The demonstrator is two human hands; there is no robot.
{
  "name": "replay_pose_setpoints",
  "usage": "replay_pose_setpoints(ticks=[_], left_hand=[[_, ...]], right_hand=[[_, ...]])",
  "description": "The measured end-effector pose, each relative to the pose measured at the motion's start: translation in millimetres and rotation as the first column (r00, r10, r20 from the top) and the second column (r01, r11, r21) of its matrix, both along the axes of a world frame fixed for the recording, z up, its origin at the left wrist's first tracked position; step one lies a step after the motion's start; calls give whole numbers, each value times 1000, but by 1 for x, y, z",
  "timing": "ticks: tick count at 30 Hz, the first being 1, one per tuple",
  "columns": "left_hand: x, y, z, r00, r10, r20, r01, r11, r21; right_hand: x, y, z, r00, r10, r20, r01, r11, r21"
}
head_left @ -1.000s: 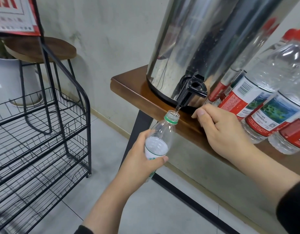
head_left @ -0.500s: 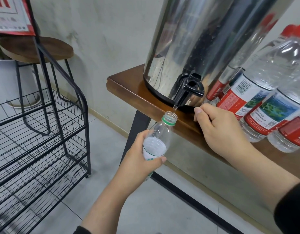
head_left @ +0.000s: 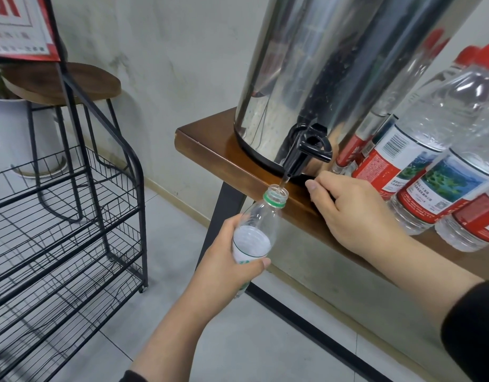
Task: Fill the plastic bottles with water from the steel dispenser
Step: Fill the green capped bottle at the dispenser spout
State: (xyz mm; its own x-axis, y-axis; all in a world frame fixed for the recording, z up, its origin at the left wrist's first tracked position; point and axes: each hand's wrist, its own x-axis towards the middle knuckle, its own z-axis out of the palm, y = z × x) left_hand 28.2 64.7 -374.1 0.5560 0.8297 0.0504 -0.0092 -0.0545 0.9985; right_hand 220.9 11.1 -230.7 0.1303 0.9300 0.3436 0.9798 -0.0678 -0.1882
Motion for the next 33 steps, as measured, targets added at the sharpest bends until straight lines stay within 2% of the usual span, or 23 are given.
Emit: replay_pose_setpoints(ticks=[7,33], left_hand=[[3,-1,-1,1000,-3,6,3,1000,2],[4,-2,-1,1000,4,-4,-4,1000,-3]], right_hand=[[-4,-1,-3,997,-26,66,25,1000,12],[-2,3,-5,994,-56,92,55,998,19]])
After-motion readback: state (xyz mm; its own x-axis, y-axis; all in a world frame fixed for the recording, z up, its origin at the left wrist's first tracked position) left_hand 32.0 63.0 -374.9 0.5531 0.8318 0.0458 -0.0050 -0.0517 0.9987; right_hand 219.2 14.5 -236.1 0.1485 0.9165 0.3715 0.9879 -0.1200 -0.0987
